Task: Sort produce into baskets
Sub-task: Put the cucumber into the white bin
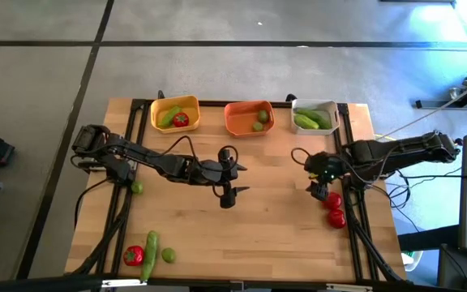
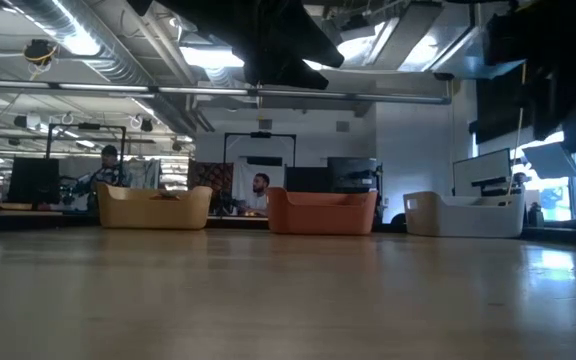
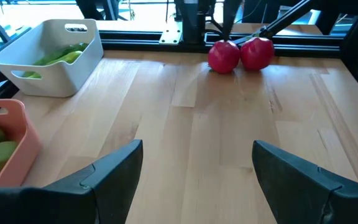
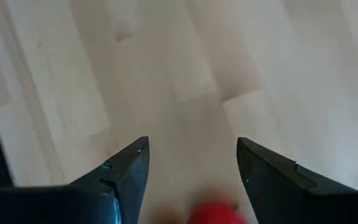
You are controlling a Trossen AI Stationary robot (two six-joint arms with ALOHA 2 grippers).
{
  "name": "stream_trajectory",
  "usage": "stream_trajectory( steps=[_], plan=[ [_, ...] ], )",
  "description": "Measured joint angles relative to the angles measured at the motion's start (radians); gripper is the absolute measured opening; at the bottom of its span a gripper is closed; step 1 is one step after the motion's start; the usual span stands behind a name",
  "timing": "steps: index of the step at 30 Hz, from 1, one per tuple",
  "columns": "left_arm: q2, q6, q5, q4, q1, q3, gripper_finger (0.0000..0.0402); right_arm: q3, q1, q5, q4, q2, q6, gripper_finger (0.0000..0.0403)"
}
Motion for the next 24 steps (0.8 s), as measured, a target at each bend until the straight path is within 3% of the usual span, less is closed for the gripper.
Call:
stream_trajectory(
  steps=[11, 15, 19, 24],
  plan=[
    [0.000, 0.000, 0.000, 0.000, 0.000, 0.000, 0.0299, 0.000, 0.145, -0.025, -0.018, 0.000, 0.174, 0.0231],
    [0.000, 0.000, 0.000, 0.000, 0.000, 0.000, 0.0299, 0.000, 0.165, 0.011, -0.020, 0.000, 0.225, 0.0234],
    [0.000, 0.000, 0.000, 0.000, 0.000, 0.000, 0.0299, 0.000, 0.164, 0.019, -0.090, 0.000, 0.305, 0.0266],
    [0.000, 0.000, 0.000, 0.000, 0.000, 0.000, 0.0299, 0.000, 0.164, 0.034, -0.160, 0.003, 0.376, 0.0338]
  ],
)
